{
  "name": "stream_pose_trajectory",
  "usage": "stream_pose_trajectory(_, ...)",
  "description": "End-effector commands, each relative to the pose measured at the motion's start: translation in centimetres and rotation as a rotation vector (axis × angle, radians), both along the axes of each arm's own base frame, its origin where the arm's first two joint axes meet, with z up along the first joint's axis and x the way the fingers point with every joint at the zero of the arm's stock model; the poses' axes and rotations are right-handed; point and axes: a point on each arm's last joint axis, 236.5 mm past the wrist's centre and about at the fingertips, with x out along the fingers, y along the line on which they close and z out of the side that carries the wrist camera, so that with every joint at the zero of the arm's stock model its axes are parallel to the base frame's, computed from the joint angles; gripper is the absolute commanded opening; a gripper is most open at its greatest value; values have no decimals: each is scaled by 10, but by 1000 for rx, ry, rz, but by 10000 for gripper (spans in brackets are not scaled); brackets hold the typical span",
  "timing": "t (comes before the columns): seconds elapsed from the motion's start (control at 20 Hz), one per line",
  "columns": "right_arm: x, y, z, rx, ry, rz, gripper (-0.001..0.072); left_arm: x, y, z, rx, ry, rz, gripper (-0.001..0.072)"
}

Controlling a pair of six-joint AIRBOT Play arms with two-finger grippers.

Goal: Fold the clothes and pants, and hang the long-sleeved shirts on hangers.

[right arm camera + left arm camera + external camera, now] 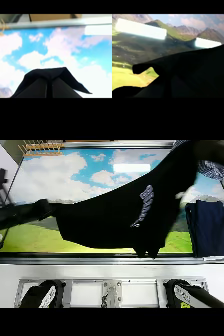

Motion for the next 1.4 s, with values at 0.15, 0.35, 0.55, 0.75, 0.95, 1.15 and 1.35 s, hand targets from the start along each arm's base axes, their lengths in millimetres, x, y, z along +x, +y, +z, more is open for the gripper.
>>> stream_pose_trajectory(0.15,92,-4,-119,45,131,-65,374,168,38,-81,50,-30,115,610)
stream_pose_trajectory(0.35,78,-39,-100,42,124,-108,579,201,55,-93,32,82,80,678)
stream_pose_trajectory(0.55,19,-74,-108,20,264,-112,579,142,94,-132,93,266,103,676)
stream_pose_trajectory(0.75,-58,-68,-167,65,438,-119,578,34,99,-197,51,468,189,677)
stream_pose_trajectory(0.95,-107,-45,-215,127,535,-107,578,-52,89,-249,-22,603,335,677)
stream_pose_trajectory(1.15,-117,-36,-227,163,561,-99,578,-63,76,-266,-138,573,474,677)
stream_pose_trajectory(1.35,-111,-34,-220,199,532,-106,578,-46,68,-272,-216,565,519,676)
